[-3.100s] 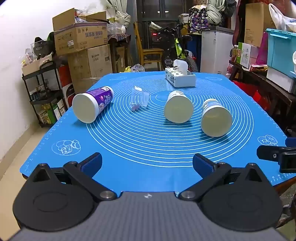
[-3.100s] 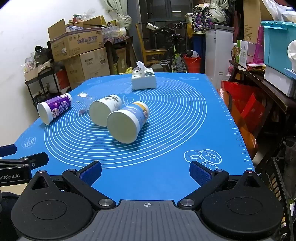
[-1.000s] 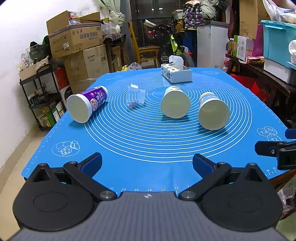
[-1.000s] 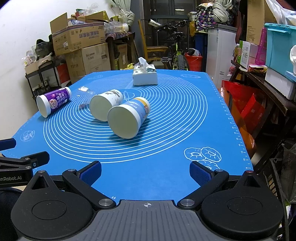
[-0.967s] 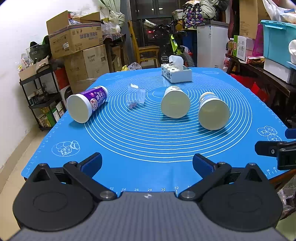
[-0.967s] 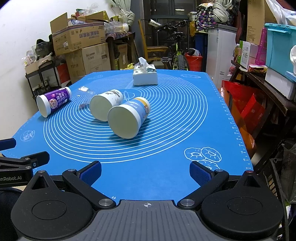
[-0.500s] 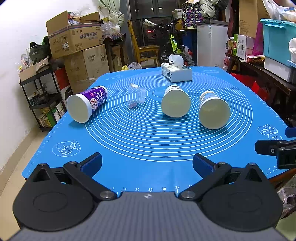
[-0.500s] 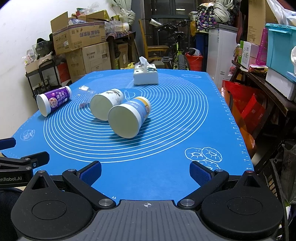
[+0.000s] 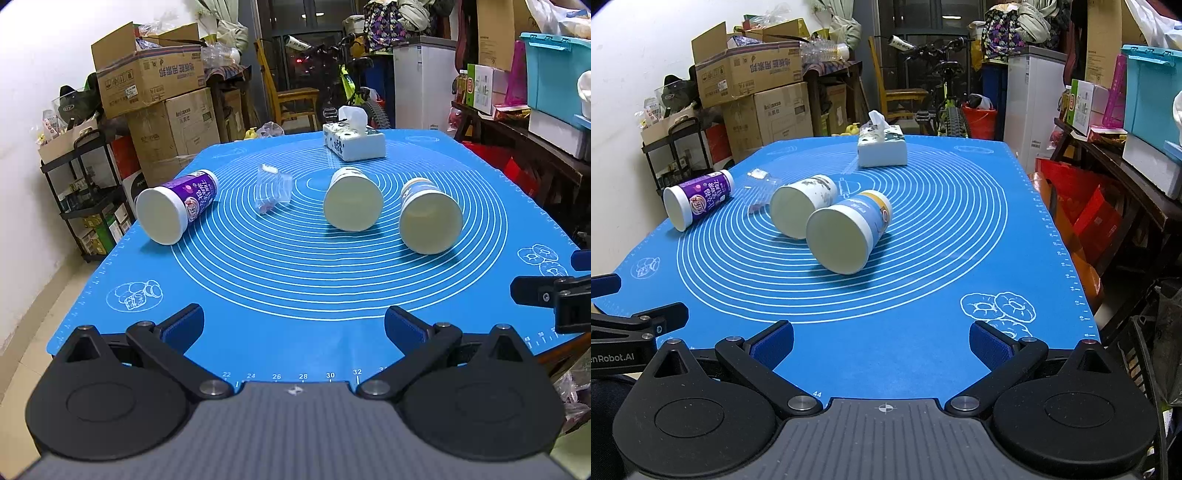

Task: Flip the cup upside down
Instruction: 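Reach the left tool to the purple cup and close around it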

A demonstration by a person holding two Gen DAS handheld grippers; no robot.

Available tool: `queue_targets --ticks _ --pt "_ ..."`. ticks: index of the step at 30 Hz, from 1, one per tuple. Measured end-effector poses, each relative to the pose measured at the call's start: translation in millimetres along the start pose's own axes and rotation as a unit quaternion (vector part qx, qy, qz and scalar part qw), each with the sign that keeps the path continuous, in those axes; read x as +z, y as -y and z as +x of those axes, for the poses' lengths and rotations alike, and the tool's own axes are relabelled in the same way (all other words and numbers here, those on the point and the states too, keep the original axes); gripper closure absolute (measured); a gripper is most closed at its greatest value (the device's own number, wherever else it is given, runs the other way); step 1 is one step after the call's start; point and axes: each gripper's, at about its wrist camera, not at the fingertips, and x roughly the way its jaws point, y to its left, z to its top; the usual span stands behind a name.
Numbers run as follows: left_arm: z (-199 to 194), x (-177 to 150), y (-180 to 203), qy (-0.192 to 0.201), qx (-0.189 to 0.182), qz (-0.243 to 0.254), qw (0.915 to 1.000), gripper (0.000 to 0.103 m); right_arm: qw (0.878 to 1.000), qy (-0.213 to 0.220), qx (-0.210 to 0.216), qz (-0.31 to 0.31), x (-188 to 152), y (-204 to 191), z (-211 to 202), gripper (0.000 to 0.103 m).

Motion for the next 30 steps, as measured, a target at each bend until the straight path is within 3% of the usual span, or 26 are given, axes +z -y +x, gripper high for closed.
queue_targets --ticks 7,15,25,30 --pt "-1 1 -8 0.003 0.005 0.001 1.0 0.0 1.0 0.004 0.002 0.003 0 1 0 0.003" --pt "8 27 -36 0.016 0.033 -0.006 0.9993 0.0 0.999 0.025 0.017 0.018 15 7 8 0.003" --pt "48 58 -60 0.019 0.073 0.018 0.997 0.0 0.998 0.055 0.037 0.006 53 -4 26 0.003" --pt "86 74 -81 0.023 0.113 0.049 0.9921 0.0 0.997 0.067 0.042 0.006 71 -8 36 0.003"
